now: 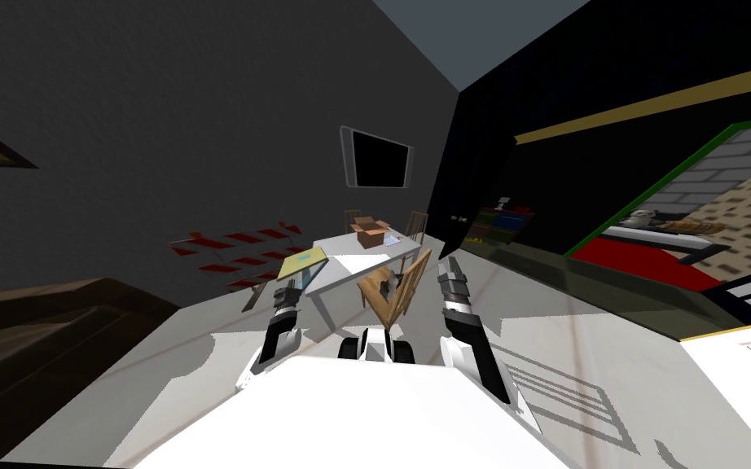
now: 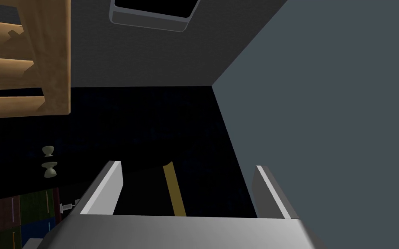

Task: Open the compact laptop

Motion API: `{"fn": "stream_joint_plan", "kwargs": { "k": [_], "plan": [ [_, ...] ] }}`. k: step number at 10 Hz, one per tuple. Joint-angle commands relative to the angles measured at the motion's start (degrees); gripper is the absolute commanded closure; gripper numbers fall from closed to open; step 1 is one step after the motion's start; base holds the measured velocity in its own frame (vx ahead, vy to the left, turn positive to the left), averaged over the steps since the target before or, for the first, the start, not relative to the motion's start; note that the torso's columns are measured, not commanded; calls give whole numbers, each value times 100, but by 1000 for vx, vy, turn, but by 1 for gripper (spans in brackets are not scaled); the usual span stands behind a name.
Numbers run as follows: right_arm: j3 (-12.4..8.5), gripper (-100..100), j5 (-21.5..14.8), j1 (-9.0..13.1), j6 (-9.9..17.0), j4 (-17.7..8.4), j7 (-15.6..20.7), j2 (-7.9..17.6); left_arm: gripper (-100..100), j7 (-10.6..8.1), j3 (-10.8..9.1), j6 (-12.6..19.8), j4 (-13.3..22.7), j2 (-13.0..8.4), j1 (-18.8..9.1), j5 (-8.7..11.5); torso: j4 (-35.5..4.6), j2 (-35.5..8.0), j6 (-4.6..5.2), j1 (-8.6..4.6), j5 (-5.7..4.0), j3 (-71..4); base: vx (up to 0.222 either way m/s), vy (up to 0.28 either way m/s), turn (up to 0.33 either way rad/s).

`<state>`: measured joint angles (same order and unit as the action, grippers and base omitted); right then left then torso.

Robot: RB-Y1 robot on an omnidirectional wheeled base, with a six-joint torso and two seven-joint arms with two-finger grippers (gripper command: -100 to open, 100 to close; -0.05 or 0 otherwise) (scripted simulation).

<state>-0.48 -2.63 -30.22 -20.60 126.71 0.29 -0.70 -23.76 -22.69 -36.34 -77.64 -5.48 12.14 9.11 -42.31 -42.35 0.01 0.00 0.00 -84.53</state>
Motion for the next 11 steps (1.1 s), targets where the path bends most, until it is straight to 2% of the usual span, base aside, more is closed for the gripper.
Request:
{"fn": "stream_joint_plan", "kwargs": {
  "k": [1,3,4,11],
  "plan": [
    [0,0,0,0,0,0,0,0,100,-320,40,-447,370,-184,105,231,2,4,-2,-4,-1,-3,0,0,0],
    [0,0,0,0,0,0,0,0,100,-320,40,-509,370,-184,105,231,3,10,0,3,1,-7,2,8,-23],
    [0,0,0,0,0,0,0,0,-100,-355,-13,-245,187,-280,77,263,3,9,0,2,1,-6,-16,-29,7],
    [1,0,0,0,0,0,0,0,-100,-503,-206,599,-357,-666,-55,388,3,9,-1,0,0,-6,-25,-48,12]
  ]
}}
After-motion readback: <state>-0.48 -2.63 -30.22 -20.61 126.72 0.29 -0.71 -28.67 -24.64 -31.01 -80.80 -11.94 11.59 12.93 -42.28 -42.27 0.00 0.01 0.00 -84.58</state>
